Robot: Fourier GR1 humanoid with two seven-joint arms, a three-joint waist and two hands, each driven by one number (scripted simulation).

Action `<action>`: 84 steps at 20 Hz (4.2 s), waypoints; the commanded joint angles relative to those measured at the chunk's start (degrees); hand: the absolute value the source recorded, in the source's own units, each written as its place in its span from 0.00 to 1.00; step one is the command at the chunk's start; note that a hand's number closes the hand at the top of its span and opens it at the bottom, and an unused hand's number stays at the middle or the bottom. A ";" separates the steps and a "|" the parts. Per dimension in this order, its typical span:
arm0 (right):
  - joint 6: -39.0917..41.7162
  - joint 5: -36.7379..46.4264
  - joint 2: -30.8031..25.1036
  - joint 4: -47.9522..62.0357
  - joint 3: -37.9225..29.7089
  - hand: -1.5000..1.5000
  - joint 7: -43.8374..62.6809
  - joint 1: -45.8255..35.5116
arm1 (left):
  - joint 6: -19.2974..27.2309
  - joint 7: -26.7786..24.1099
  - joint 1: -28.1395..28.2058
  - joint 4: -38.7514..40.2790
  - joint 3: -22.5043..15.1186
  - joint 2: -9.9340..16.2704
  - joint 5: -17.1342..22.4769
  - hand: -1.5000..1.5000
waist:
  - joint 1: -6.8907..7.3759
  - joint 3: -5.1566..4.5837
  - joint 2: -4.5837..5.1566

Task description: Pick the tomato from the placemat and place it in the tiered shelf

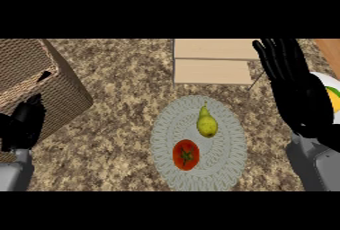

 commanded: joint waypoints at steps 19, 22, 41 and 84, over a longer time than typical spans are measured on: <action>-37.27 6.40 18.08 7.21 -1.20 0.00 -24.09 29.41 | 2.04 1.10 -1.62 0.21 -11.75 -11.40 -5.82 0.50 | -0.42 0.46 -0.30; -30.08 13.02 15.34 0.17 5.90 0.00 -17.83 36.88 | 1.07 -0.39 -3.51 3.60 -10.23 -11.43 -5.78 0.50 | -0.66 0.29 -0.34; -17.01 56.18 -8.56 -23.65 22.10 0.00 46.13 31.71 | 0.65 0.21 -2.17 1.46 -10.92 -12.12 -7.14 0.50 | 0.90 -0.05 -0.30; 0.88 80.29 18.21 -15.24 37.63 0.00 79.17 12.97 | -2.28 2.01 -2.97 1.47 -6.81 -17.36 -12.00 0.50 | 0.47 0.32 -0.24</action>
